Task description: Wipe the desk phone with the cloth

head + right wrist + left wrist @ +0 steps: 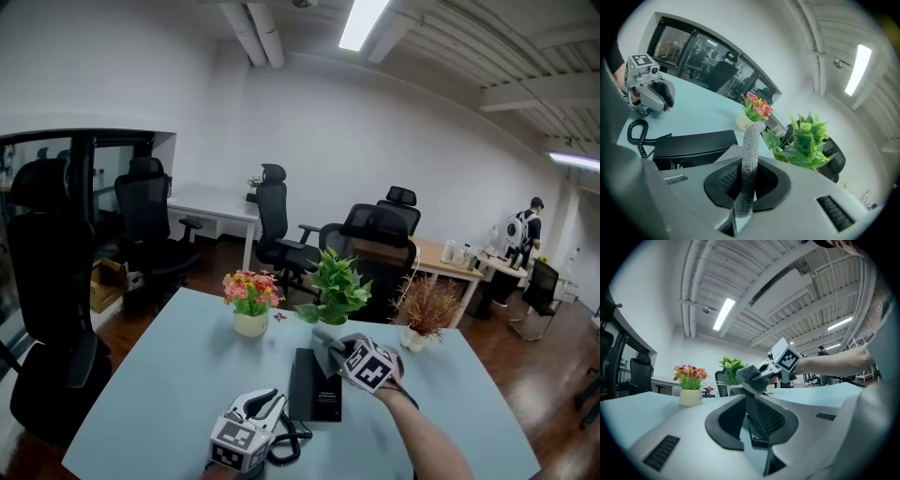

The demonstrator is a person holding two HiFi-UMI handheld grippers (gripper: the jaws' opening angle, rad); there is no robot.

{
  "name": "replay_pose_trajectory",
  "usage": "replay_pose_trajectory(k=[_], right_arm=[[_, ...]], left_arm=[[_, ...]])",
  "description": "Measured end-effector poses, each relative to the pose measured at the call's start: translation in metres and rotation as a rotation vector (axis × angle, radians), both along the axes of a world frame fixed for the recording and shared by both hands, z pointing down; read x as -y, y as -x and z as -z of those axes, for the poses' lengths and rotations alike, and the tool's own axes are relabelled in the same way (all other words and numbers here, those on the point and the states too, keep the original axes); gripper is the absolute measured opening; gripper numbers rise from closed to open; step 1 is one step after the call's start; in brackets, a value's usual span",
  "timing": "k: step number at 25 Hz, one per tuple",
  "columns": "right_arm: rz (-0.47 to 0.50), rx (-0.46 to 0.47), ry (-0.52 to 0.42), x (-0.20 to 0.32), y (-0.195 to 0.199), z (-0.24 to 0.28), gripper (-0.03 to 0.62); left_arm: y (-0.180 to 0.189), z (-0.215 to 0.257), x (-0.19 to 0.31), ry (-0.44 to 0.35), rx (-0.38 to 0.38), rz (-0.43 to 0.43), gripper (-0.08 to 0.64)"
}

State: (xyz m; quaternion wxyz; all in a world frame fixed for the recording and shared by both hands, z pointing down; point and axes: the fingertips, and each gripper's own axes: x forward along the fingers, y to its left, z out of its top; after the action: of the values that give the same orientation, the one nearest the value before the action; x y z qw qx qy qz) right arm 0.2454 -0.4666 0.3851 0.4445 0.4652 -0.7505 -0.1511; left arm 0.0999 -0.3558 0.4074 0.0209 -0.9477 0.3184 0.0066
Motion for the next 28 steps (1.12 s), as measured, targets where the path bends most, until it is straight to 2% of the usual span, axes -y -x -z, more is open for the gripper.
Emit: replay_pose_trajectory(k=[7, 15, 18, 20, 22, 26, 28], right_arm=[[0.059, -0.057, 0.091, -0.02, 0.014, -0.035, -0.012], [0.221, -0.166, 0.247, -0.113, 0.038, -0.082, -0.012], [0.299, -0.214, 0.336, -0.149, 0.046, -0.1, -0.012], [0.333, -0.206, 0.382, -0.159, 0.043, -0.103, -0.012], [0.308, -0.135, 0.339, -0.145, 0.035, -0.087, -0.012], [0.108, 0.044, 0.08, -0.068, -0.006, -0.019, -0.012], [0.025, 0.1, -0.011, -0.037, -0.025, 0.004, -0.012]], left_arm=[[-0.003, -0.002, -0.001, -0.002, 0.01, -0.021, 0.066], [-0.002, 0.002, -0.002, -0.002, 0.009, -0.011, 0.066], [-0.003, -0.002, 0.0, -0.005, 0.011, -0.008, 0.066], [-0.004, 0.002, -0.002, 0.001, 0.002, -0.01, 0.066], [-0.004, 0.005, -0.002, 0.003, -0.003, -0.011, 0.066], [-0.006, -0.003, 0.001, -0.004, 0.011, -0.014, 0.066], [-0.007, -0.004, 0.0, 0.003, 0.011, -0.017, 0.066]])
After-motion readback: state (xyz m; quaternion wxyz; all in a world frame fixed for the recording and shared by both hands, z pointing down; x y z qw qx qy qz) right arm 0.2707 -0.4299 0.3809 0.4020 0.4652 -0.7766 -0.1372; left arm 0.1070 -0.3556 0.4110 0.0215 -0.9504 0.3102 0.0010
